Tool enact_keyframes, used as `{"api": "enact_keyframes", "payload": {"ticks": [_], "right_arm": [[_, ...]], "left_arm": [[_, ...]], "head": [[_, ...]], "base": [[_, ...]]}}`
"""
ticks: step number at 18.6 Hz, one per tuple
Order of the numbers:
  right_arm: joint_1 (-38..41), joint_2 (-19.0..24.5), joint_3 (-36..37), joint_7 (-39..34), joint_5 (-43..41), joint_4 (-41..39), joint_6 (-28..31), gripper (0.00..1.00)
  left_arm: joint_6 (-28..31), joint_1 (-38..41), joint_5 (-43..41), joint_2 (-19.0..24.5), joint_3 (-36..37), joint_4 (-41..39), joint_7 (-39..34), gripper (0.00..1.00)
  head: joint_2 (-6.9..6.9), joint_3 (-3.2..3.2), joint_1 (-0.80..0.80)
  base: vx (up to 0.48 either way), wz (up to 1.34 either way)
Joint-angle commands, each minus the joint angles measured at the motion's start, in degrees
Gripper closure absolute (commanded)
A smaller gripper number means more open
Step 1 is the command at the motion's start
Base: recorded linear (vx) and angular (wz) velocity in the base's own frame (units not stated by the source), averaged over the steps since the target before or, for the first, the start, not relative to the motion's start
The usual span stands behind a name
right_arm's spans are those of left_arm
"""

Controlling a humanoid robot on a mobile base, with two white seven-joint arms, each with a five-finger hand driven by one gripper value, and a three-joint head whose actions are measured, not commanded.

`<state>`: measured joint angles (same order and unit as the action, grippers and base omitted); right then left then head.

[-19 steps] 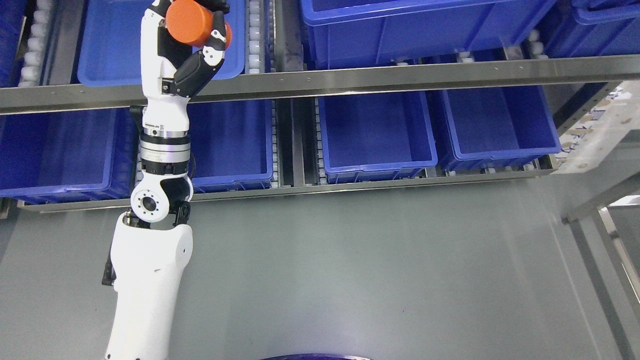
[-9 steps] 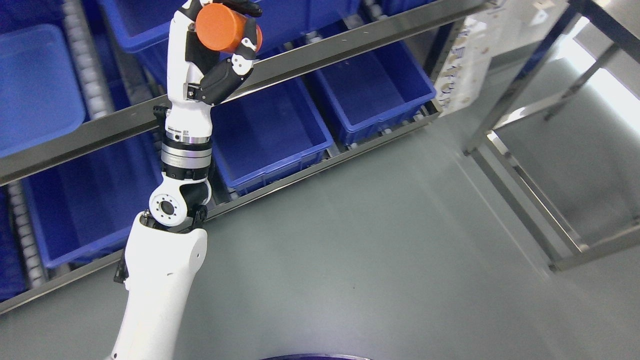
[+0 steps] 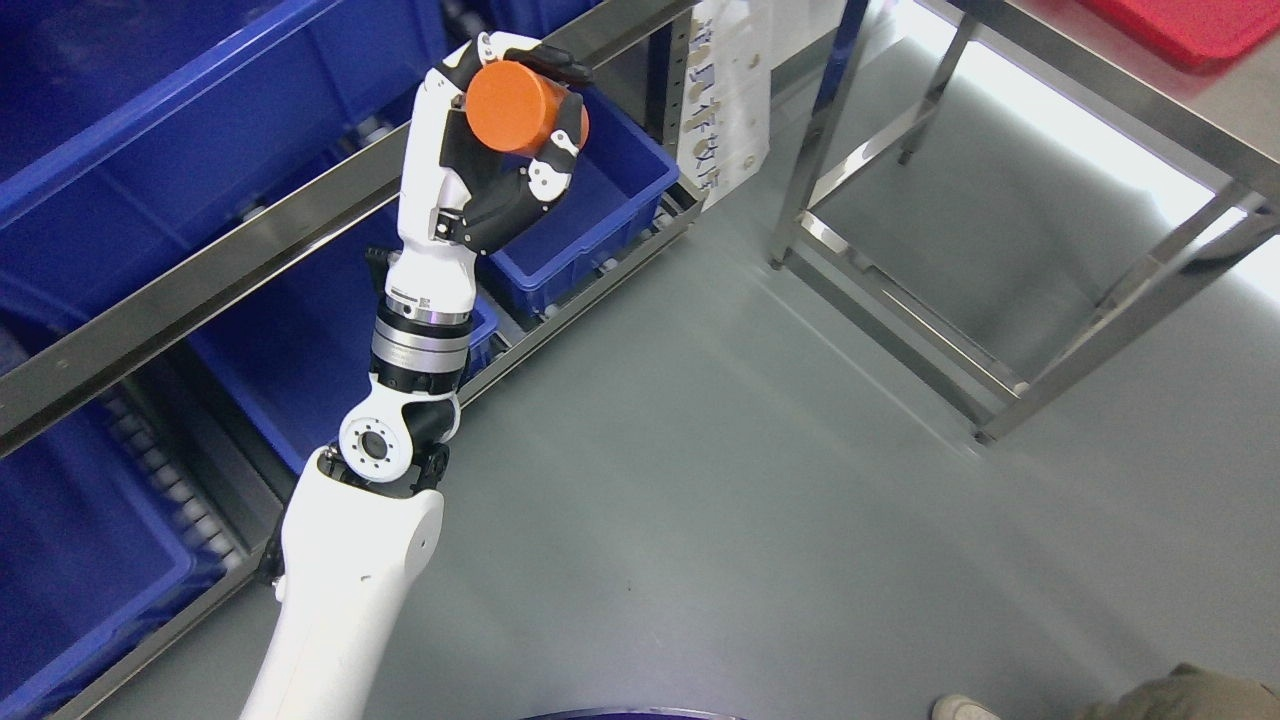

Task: Grab orange capacitor from left shelf to right desk
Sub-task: 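Carry the capacitor in the left hand while turning toward the steel table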

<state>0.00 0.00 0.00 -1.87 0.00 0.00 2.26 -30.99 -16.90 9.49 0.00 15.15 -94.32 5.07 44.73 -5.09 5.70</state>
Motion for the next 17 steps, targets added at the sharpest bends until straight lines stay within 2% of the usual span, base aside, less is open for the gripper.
{"api": "enact_keyframes", "payload": {"ticks": [1,17], "right_arm": [[-0.1,-1.0,0.6,0.0,0.3,-1.9,0.0,0.0],[-0.1,-1.0,0.6,0.0,0.3,-1.9,0.0,0.0]], "left_arm": [[0.0,4.5,0.0,1.0,5.2,-0.3,0.1,0.97],[0.0,5.4,0.0,1.0,5.6,-0.3,0.3,0.97]], "head": [[0.0,0.0,0.0],[0.02,0.0,0.0]], "base": [[0.126,-0.56],[0.174,-0.38]]}}
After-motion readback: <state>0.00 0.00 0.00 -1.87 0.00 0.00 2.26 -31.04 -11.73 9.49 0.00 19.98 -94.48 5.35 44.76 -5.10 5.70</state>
